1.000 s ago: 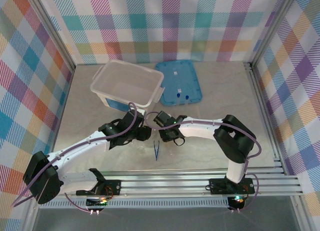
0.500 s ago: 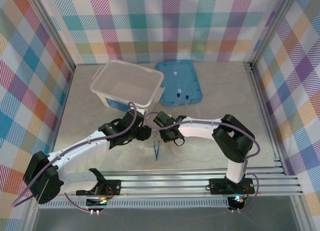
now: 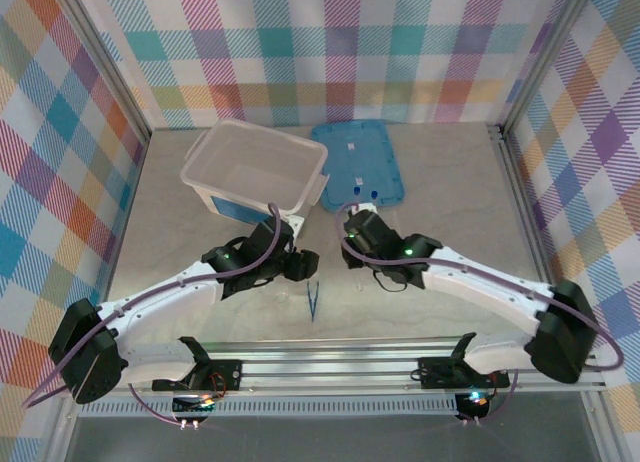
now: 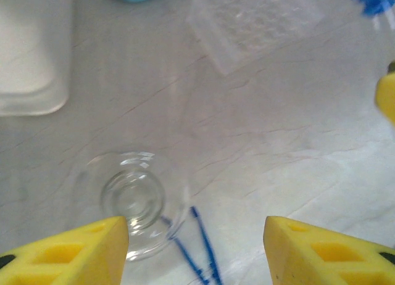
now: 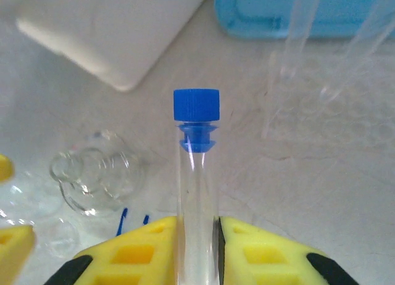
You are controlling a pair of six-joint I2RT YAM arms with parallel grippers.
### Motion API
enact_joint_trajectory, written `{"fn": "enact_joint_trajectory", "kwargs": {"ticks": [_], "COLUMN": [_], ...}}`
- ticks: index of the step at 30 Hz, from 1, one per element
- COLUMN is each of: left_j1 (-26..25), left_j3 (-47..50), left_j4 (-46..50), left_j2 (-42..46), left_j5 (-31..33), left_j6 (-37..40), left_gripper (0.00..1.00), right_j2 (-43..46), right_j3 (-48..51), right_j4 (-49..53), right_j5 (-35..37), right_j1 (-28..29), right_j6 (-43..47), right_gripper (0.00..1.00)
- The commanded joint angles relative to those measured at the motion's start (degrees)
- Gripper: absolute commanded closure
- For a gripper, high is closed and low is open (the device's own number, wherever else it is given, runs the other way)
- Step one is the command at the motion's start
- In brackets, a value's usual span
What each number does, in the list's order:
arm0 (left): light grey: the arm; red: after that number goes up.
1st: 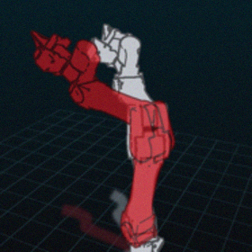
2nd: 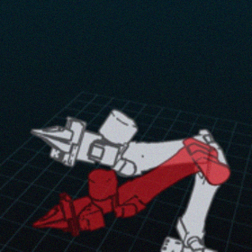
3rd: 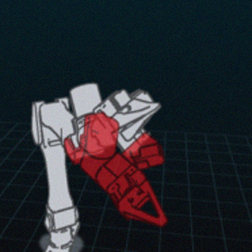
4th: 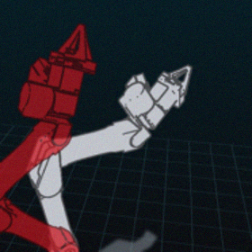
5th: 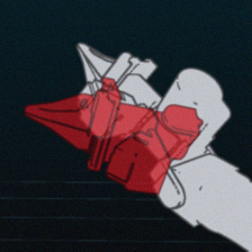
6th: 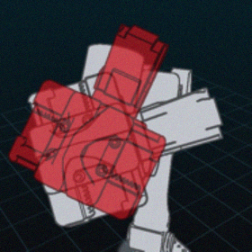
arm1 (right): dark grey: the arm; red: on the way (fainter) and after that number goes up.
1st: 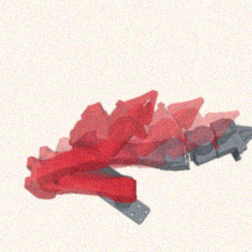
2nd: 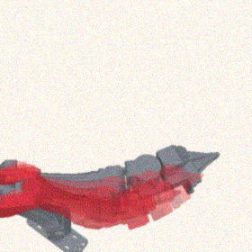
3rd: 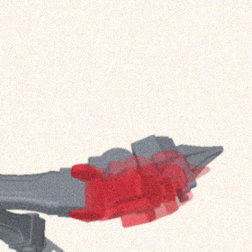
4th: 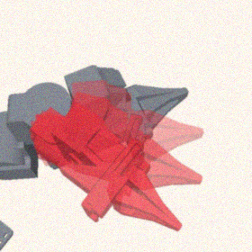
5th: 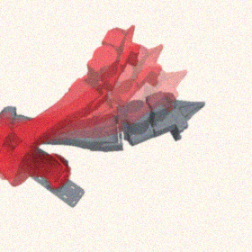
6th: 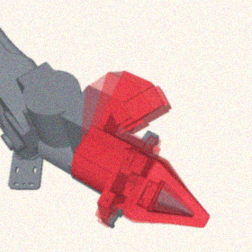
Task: Organize the chemistry lab equipment
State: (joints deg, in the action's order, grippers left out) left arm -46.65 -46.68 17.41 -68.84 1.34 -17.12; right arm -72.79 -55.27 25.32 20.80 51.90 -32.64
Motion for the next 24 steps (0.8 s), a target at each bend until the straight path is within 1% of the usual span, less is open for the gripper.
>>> {"fn": "enact_joint_trajectory", "kwargs": {"ticks": [1, 4, 7, 11, 21, 24], "left_j1": [-1.5, -2.9, -3.9, -4.4, -4.5, -4.4], "left_j3": [-2.1, -2.8, -2.8, -2.8, -4.7, -5.1], "left_j4": [-7.0, -10.0, -14.7, -20.4, -28.9, -31.5], "left_j2": [-1.2, -3.0, -4.7, -6.9, -12.4, -13.8], "left_j5": [-5.6, -8.9, -13.1, -17.2, -21.9, -23.0], "left_j6": [0.0, -1.1, -3.5, -6.8, -11.8, -13.7], "left_gripper": [0.4, 0.4, 0.4, 0.4, 0.41, 0.41], "right_j2": [4.7, 8.2, 9.4, 9.9, 10.8, 12.2], "right_j3": [2.5, 3.1, 2.8, 2.7, 4.1, 5.6], "right_j4": [0.3, -0.6, -1.5, -4.0, -9.4, -10.6], "right_j5": [3.0, 4.4, 5.0, 2.9, -2.7, -3.2], "right_j1": [-2.1, -3.3, -4.7, -5.6, -6.1, -6.1], "right_j6": [-2.8, -3.4, -4.5, -6.4, -12.1, -13.7], "right_gripper": [0.76, 0.76, 0.76, 0.76, 0.76, 0.77]}}
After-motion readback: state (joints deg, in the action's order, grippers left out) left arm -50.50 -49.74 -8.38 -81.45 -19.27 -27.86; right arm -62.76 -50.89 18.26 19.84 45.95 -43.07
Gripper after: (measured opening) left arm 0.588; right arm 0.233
